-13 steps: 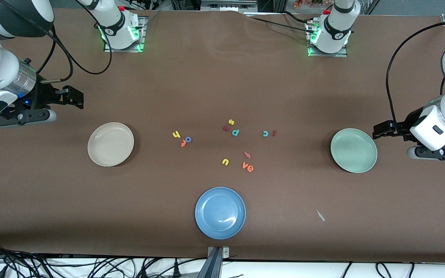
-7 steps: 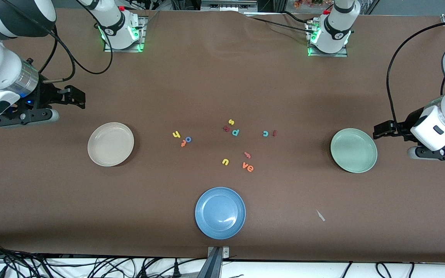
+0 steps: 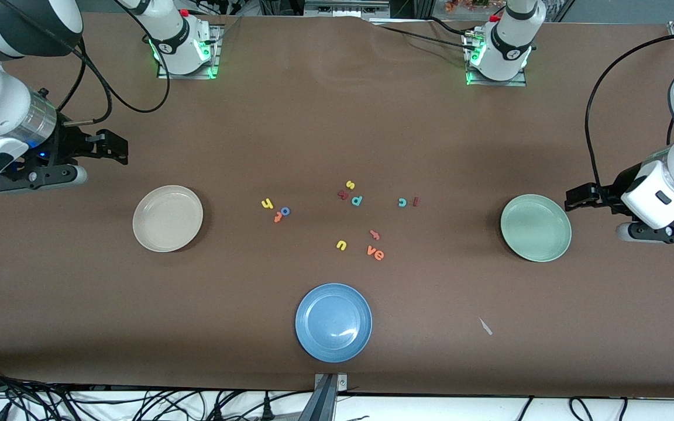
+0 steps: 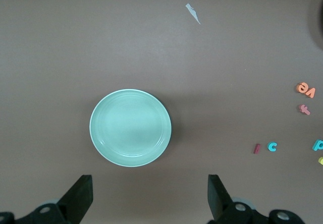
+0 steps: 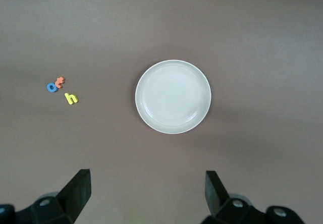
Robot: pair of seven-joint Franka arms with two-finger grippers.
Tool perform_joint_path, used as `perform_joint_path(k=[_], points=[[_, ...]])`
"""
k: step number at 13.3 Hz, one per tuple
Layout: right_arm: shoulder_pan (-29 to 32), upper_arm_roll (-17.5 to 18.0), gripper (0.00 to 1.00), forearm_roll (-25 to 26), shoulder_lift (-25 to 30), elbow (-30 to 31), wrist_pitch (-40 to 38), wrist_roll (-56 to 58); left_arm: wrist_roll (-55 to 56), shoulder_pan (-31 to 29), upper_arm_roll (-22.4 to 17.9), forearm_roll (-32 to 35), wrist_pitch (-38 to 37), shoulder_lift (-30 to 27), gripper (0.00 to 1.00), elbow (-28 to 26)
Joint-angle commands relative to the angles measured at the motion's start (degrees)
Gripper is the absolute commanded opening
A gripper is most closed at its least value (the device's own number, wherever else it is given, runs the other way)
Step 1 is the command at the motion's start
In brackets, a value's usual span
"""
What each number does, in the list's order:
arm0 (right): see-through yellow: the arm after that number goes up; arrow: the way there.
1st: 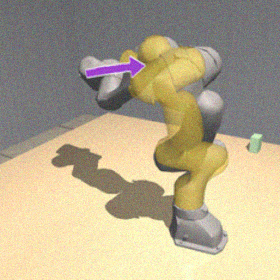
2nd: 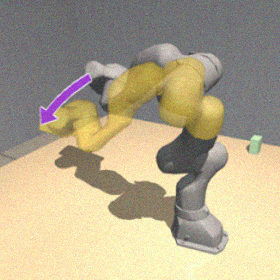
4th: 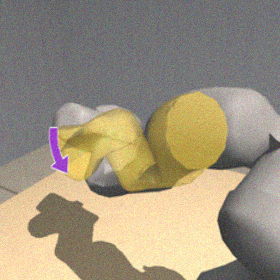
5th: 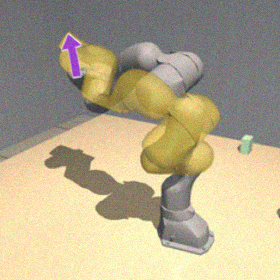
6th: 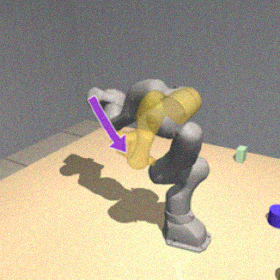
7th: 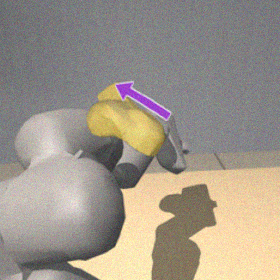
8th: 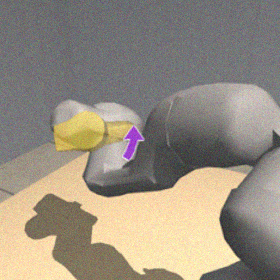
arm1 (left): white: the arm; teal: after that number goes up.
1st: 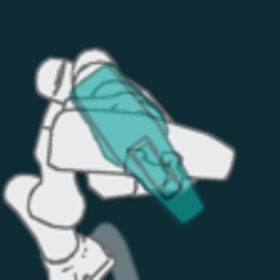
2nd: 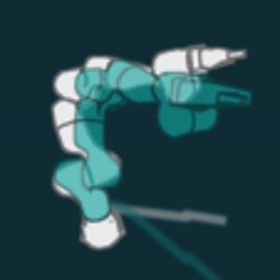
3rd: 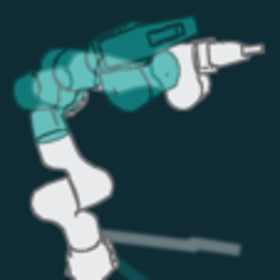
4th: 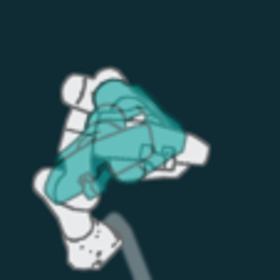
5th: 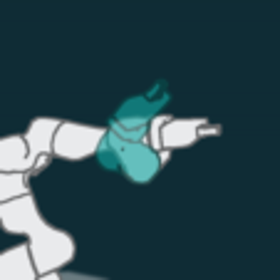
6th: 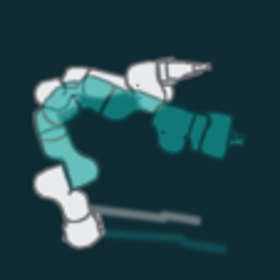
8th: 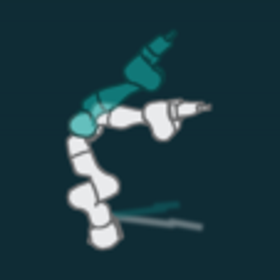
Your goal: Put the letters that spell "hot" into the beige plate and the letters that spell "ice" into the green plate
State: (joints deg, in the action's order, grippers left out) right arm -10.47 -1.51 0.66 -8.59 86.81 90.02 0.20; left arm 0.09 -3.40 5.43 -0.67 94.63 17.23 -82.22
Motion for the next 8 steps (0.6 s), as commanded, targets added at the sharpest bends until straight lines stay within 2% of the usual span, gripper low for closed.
perform_joint_path(k=[1, 8], points=[[0.36, 0.01, 1.0, -1.19, -0.55, -1.21, -1.43, 0.5, -0.71, -0.38, 0.19, 0.24, 0.11, -0.01, 1.0, 0.31], [0.45, -0.07, 1.0, -1.19, -0.46, -0.94, -2.04, 2.17, -1.06, -0.47, 0.19, 0.24, 0.11, -0.01, 1.0, 0.4]])
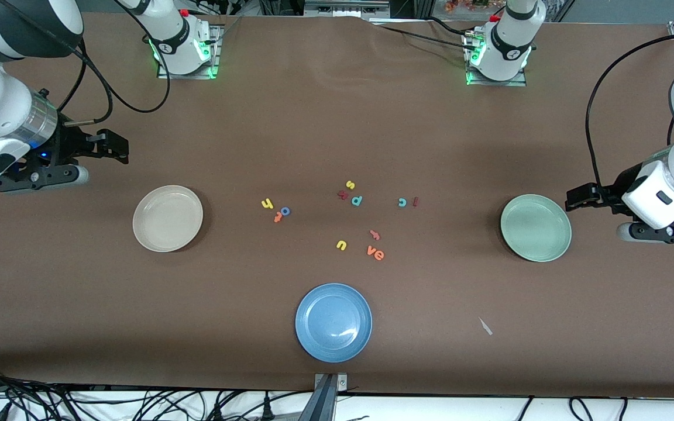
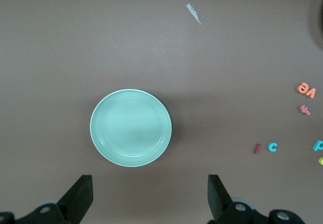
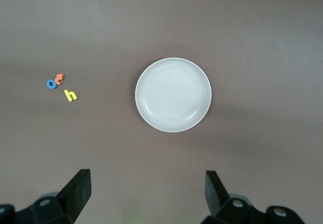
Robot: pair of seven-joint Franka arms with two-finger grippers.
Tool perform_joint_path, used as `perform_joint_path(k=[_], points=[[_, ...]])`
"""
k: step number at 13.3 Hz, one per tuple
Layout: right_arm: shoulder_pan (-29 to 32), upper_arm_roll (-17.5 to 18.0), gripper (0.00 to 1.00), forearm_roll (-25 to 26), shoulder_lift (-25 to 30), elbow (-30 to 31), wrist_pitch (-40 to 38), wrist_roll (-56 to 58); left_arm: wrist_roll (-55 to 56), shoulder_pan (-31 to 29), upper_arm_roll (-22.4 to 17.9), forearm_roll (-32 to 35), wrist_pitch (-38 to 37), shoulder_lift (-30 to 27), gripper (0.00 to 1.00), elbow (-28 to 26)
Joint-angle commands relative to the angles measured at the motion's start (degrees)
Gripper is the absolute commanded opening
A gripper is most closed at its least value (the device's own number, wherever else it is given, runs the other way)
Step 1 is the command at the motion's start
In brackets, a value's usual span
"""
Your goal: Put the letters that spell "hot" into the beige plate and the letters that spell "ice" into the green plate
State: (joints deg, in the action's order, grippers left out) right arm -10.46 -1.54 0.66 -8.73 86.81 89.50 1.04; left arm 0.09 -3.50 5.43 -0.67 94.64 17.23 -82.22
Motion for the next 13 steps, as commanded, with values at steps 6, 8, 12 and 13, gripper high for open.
perform_joint_path(k=[6, 8, 12, 13], points=[[0.44, -0.31, 1.0, -1.19, 0.12, -0.94, -2.31, 1.42, -1.32, -0.63, 0.19, 0.24, 0.11, 0.08, 1.0, 0.4], [0.44, -0.48, 1.0, -1.19, 0.12, -1.03, -2.31, 1.33, -1.32, -0.63, 0.19, 0.24, 0.11, 0.43, 1.0, 0.4], [0.44, -0.57, 1.0, -1.28, 0.12, -1.03, -2.84, 1.33, -1.41, -0.63, 0.19, 0.24, 0.11, 0.61, 1.0, 0.4], [0.44, -0.57, 1.0, -1.28, 0.12, -1.12, -2.93, 1.24, -1.41, -0.63, 0.19, 0.24, 0.11, 0.61, 1.0, 0.4]])
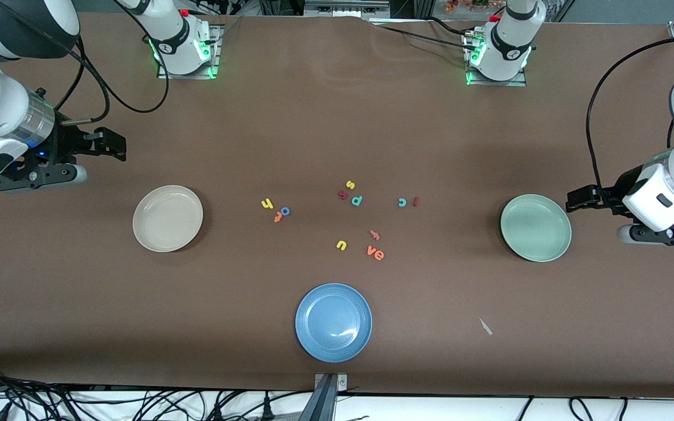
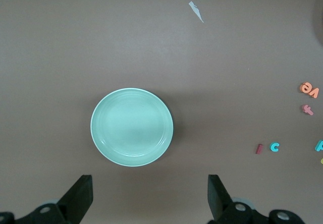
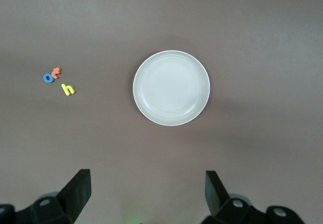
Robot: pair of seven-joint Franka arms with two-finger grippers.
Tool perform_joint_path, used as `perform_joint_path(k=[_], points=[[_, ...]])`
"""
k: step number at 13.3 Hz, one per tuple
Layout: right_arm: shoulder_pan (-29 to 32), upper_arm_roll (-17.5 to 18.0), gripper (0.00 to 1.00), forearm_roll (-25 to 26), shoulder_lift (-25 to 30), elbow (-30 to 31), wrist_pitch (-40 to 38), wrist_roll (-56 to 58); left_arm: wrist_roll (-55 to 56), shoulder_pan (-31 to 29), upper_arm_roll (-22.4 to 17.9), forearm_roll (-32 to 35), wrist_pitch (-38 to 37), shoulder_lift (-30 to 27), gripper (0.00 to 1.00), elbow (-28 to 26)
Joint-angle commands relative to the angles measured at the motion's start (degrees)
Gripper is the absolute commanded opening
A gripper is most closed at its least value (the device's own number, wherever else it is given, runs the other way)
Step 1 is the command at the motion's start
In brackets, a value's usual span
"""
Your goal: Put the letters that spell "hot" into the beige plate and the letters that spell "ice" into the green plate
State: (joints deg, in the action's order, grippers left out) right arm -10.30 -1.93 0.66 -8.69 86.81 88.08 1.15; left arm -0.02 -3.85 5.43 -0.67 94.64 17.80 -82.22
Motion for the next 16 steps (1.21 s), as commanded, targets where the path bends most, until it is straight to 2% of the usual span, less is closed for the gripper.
perform_joint_path(k=[1, 16], points=[[0.28, -0.18, 1.0, -1.27, 0.08, -1.03, -1.51, 1.14, -1.3, -0.28, 0.19, 0.24, 0.11, -0.05, 1.0, 0.4], [0.28, -0.36, 1.0, -1.54, 0.43, -1.12, -2.3, 1.14, -1.22, -0.37, 0.28, 0.24, 0.02, -0.05, 1.0, 0.31]])
